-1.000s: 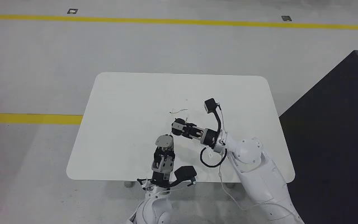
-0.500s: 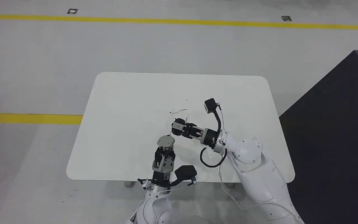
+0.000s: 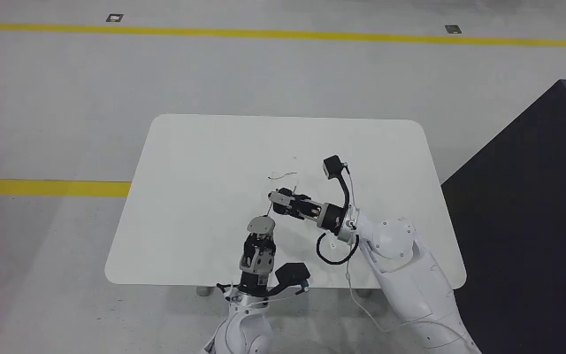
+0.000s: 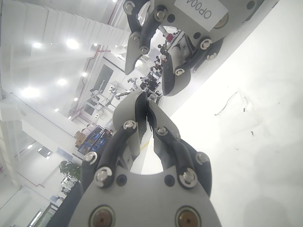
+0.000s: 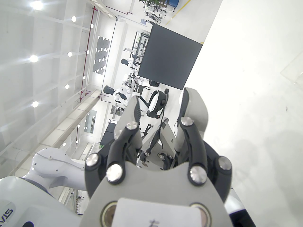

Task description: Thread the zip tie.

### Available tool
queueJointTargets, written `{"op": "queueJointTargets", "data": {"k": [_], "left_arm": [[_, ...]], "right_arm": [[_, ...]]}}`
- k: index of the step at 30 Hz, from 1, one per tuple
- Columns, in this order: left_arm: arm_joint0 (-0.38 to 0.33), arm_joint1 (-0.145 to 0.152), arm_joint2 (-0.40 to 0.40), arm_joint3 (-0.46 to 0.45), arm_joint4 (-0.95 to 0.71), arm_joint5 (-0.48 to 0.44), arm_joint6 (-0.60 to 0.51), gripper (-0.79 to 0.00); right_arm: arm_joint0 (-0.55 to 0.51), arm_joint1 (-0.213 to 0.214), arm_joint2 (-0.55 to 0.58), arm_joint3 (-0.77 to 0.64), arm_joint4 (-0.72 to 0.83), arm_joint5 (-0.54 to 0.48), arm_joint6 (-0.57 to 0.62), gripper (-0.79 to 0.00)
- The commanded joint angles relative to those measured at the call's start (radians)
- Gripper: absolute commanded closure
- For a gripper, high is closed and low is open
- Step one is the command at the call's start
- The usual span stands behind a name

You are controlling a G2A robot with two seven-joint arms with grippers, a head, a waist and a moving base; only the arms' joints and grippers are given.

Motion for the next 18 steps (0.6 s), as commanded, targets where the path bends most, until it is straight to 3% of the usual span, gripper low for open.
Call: {"op": "queueJointTargets", "data": {"k": [1,11,15,18], "left_arm": [[0.003,-0.002,0.005,-0.007,-0.03,0.0,-0.002,0.0],[0.002,-0.002,0.003,-0.008,-0.027,-0.001,-0.001,0.0],[0.001,-0.006,-0.015,0.008,0.162,0.108,-0.053,0.0],[0.009,-0.014,-0.01,0.0,0.222,0.134,-0.109,0.0]], "right_arm": [[0.0,0.0,0.0,0.0,0.0,0.0,0.0,-0.785],[0.0,0.0,0.0,0.0,0.0,0.0,0.0,-0.785],[-0.009,0.003,0.017,-0.01,0.044,0.003,0.004,-0.785],[-0.007,0.013,0.061,-0.012,0.121,0.0,0.084,-0.785]]}}
